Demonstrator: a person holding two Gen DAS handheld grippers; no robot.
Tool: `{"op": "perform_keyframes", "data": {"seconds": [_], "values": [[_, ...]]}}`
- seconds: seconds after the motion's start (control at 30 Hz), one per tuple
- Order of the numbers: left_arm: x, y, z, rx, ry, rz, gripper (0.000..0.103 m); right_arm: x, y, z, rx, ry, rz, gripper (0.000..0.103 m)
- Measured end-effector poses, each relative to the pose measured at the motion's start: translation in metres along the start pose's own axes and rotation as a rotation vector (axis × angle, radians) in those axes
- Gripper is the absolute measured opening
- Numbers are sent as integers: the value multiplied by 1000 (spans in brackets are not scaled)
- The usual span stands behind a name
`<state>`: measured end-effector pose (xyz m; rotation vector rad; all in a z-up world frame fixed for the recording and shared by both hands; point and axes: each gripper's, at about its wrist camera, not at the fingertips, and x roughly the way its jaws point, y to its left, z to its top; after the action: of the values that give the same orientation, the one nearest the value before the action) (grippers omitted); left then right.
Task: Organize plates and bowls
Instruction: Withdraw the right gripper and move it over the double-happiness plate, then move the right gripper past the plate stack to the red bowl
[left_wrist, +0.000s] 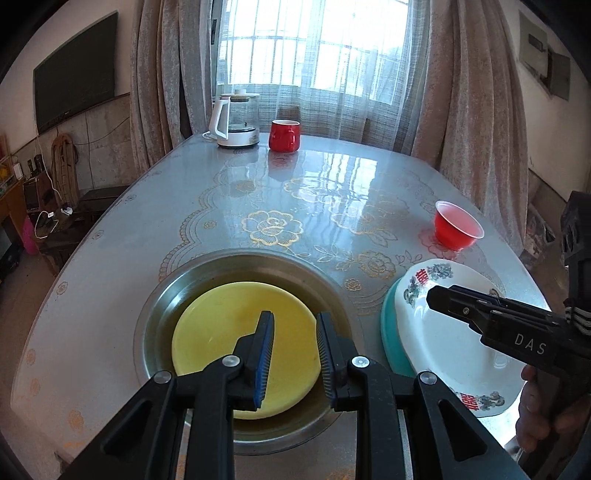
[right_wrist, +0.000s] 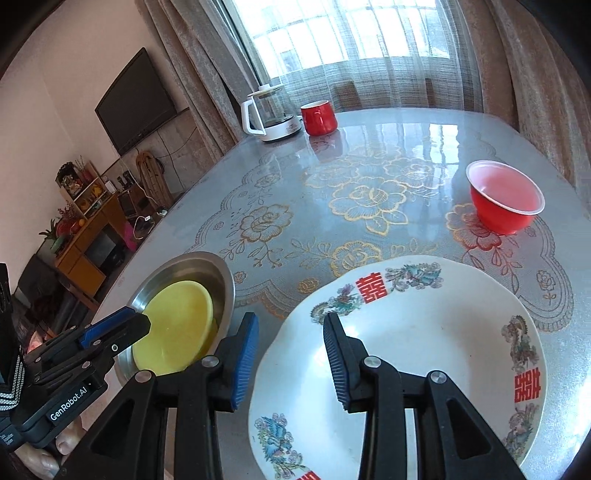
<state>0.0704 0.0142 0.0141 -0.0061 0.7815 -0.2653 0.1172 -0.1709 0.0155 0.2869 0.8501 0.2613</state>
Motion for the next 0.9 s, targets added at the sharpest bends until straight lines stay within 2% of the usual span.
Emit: {"op": "perform_keyframes", "data": {"seconds": [0.4,0.67,0.9], "values": [[16,-82,29,142,23,-79,27,-49,-76,0,171,-94,-72,38],[29,-120,39,183,55,-109,29,-71,-119,-7,276,-125,-114,38],[42,-138,45,183,95,-117,29,-77,-146,-15,336,-128,-147,38]]}}
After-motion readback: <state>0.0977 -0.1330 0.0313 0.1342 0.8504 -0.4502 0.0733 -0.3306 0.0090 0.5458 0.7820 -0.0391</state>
